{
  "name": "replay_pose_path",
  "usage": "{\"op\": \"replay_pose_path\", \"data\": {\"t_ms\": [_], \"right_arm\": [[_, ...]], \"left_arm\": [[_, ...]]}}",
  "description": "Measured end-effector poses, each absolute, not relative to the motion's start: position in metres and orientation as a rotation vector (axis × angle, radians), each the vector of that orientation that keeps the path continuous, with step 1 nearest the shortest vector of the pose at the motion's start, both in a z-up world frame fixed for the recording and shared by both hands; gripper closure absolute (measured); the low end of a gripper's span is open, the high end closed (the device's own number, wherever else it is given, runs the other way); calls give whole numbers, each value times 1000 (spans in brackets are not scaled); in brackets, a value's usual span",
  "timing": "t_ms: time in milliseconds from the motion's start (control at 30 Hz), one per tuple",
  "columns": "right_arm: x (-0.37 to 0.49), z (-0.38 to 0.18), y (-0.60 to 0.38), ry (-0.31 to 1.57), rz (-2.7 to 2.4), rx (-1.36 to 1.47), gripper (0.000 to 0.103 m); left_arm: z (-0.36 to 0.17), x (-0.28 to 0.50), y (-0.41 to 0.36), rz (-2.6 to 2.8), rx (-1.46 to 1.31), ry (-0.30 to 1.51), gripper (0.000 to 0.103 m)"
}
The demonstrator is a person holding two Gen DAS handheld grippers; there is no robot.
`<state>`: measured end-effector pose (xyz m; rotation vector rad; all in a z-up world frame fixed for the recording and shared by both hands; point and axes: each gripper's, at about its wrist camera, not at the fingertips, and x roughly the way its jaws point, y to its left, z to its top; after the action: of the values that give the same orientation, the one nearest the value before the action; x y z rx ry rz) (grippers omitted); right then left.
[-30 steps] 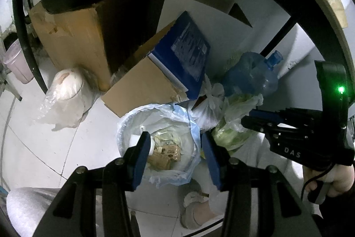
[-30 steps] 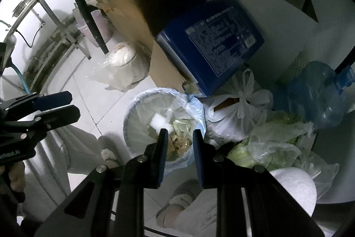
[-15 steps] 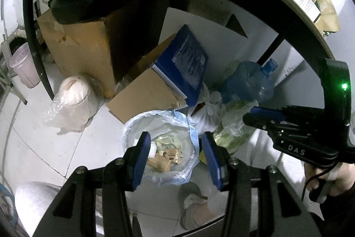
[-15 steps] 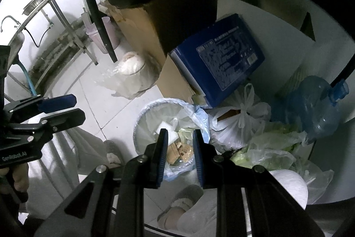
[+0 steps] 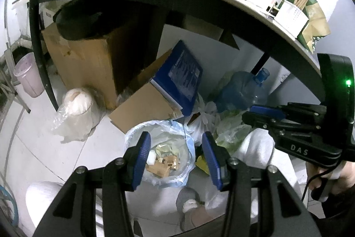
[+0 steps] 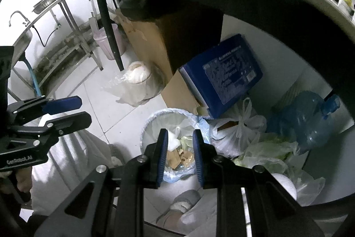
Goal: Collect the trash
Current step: 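Raise both open tools from the bin back up to the counter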
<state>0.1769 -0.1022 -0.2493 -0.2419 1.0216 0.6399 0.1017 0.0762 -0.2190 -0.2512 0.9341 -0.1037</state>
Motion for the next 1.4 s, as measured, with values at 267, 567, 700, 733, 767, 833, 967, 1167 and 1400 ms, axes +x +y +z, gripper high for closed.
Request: {"op": "replay_pose_path", "data": {"t_ms": [267,567,700,733,767,833,967,1167,1400], "right_arm": [[166,-219,-99,968,658,-254,82],[158,-170,-92,888,678,-253,82],[159,-152,-92,866,693,-236,82],[160,-148,-92,862,700,-229,82],[160,-145,-92,856,701,-230,82],[162,-137,-91,841,693,-235,82],[173,-121,-93,818,673,-227,81],[200,-105,-99,797,620,-210,70],[241,-97,-94,793,542,-200,65]], "left_arm": [[-190,91,80,-99,-231,875,55],[-155,88,89,-87,-206,811,55],[-141,89,91,-89,-196,780,55],[-138,91,91,-91,-194,773,55],[-134,93,91,-92,-190,766,55],[-128,96,92,-96,-185,749,55],[-116,105,95,-101,-179,719,55],[-106,124,105,-109,-179,680,54],[-101,143,128,-81,-199,640,53]]}}
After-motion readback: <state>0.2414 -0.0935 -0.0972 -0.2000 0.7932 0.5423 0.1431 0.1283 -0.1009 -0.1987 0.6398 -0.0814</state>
